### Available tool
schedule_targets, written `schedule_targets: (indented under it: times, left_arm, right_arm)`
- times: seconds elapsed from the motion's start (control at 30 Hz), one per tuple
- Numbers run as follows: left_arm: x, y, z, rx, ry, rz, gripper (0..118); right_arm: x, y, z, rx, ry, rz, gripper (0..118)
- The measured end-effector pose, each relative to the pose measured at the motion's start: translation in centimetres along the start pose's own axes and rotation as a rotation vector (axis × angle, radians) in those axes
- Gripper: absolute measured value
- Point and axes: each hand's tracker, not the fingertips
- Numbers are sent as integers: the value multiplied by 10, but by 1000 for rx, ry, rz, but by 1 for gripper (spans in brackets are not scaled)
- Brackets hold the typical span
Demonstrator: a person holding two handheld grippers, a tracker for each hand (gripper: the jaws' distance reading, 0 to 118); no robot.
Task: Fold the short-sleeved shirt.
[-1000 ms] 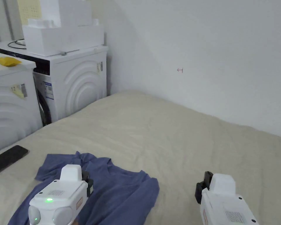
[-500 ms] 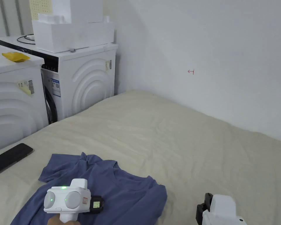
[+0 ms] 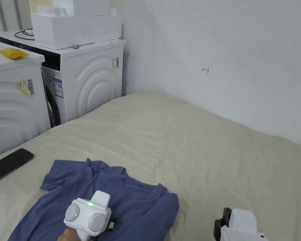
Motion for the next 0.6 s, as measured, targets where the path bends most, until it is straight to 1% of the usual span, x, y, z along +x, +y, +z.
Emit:
schedule_targets:
  times: [0.07, 0.1, 0.2, 0.23, 0.3, 0.37, 0.43, 0.47, 0.5, 0.53, 0.6]
  left_arm:
    - [5, 1, -1, -5, 43, -67, 7]
    - [2, 1, -8, -8, 67, -99, 0]
    - [1, -1, -3, -3, 56, -95, 0]
    - [-5, 1, -13, -1, 53, -85, 0]
    - [-13, 3, -7, 18, 10, 0, 0]
    - [-25, 5, -7, 40, -75, 99, 0]
    - [-38, 4, 2, 96, -129, 182, 0]
    - [-42, 4, 6, 115, -157, 203, 0]
    - [-37, 1, 29, 146, -190, 223, 0]
    - [-40, 0, 36, 175, -229, 231, 0]
    - [-40, 0, 46, 193, -239, 209, 0]
  right_arm:
    - [5, -4, -6, -4, 0, -5, 1]
    - [6, -4, -5, -4, -2, -6, 1]
    - [7, -4, 1, -7, -8, -15, 1]
    - [9, -4, 3, -7, -10, -17, 1]
    - [13, -4, 4, -4, -13, -19, 1]
    - [18, -3, 6, 4, -18, -21, 1]
    - [24, 0, 11, 14, -26, -28, 1]
    - [26, 1, 13, 18, -30, -30, 1]
    - [29, 2, 15, 23, -35, -32, 1]
    - [33, 4, 16, 27, -41, -34, 1]
    - [44, 2, 13, 35, -53, -41, 1]
